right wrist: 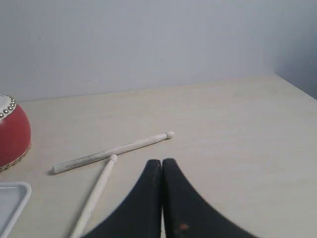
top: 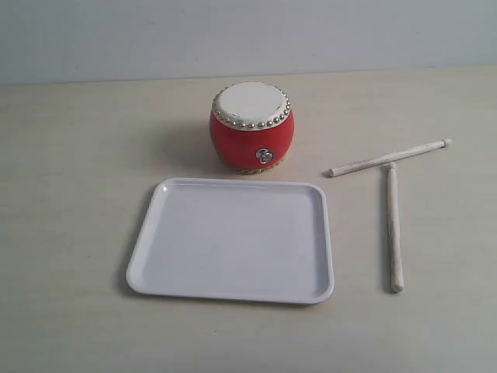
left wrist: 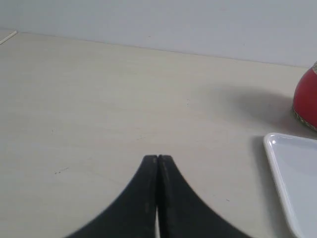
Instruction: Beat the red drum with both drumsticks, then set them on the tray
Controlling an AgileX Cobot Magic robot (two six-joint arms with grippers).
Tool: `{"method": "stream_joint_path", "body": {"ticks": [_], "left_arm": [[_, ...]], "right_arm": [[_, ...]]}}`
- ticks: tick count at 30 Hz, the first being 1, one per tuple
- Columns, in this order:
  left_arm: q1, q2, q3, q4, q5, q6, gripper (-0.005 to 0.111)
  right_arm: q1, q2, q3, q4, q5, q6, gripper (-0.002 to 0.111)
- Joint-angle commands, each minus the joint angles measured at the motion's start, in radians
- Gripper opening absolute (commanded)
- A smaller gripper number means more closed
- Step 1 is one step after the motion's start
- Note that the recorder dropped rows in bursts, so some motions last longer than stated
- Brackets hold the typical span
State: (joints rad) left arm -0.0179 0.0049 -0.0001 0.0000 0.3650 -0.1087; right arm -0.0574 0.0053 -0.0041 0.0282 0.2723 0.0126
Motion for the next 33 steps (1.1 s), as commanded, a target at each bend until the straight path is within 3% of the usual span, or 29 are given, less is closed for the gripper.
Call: {"method": "stream_joint_path", "body": {"ticks": [1, 25, 29, 33], "left_arm": [[-0.005, -0.005, 0.000, -0.005, -0.009, 0.000, 0.000], [-0.005, -0.005, 0.000, -0.005, -0.009, 0.000, 0.000], [-0.005, -0.005, 0.000, -0.005, -0.009, 0.000, 0.000], [-0.005, -0.005, 0.000, -0.005, -0.009, 0.000, 0.000]], "right_arm": [[-0.009, -0.005, 0.004, -0.002, -0.004, -0.003, 0.000], [-0.009, -0.005, 0.004, -0.013, -0.012, -0.022, 0.000], [-0.009, -0.005, 0.004, -0.013, -0.081, -0.140, 0.000], [-0.009, -0.005, 0.004, 0.003, -0.210, -0.138, 0.000]]}}
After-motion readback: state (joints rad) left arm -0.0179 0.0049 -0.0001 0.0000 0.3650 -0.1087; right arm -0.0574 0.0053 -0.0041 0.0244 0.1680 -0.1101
